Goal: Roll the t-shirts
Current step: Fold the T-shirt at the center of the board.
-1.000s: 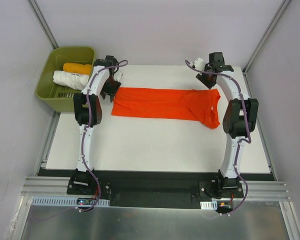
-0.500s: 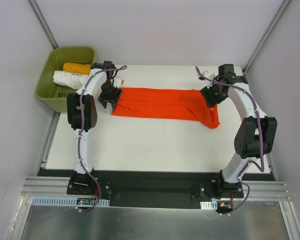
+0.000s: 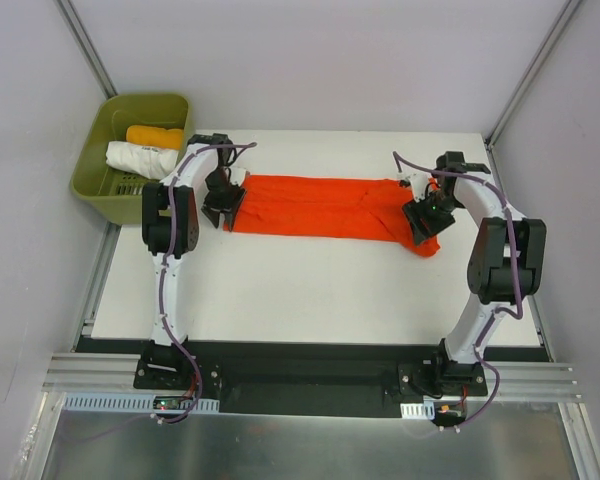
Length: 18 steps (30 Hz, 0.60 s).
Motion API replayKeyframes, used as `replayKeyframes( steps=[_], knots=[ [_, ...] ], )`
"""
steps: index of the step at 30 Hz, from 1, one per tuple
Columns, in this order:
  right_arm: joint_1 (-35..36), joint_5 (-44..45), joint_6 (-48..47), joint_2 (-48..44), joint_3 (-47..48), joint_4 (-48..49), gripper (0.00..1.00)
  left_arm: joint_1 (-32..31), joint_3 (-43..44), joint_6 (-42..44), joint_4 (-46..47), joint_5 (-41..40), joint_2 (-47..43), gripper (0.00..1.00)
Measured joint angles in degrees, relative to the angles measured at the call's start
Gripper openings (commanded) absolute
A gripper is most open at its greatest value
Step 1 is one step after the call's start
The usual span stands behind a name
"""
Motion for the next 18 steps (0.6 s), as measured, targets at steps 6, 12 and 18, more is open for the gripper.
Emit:
replayKeyframes(
  steps=[6, 12, 18],
  knots=[
    [-0.1, -0.4, -1.0, 3.6, 0.0, -1.3, 0.55, -0.3, 0.0, 0.1, 0.0, 0.3, 0.6, 0.27],
    [-0.4, -0.9, -2.2, 8.7, 3.0, -3.1, 0.28, -0.4, 0.0, 0.4, 0.0, 1.5, 1.2, 0.00],
    [-3.1, -2.7, -3.6, 10.9, 5.9, -5.6, 0.18, -0.4, 0.0, 1.5, -0.5, 2.4, 1.6, 0.00]
  ],
)
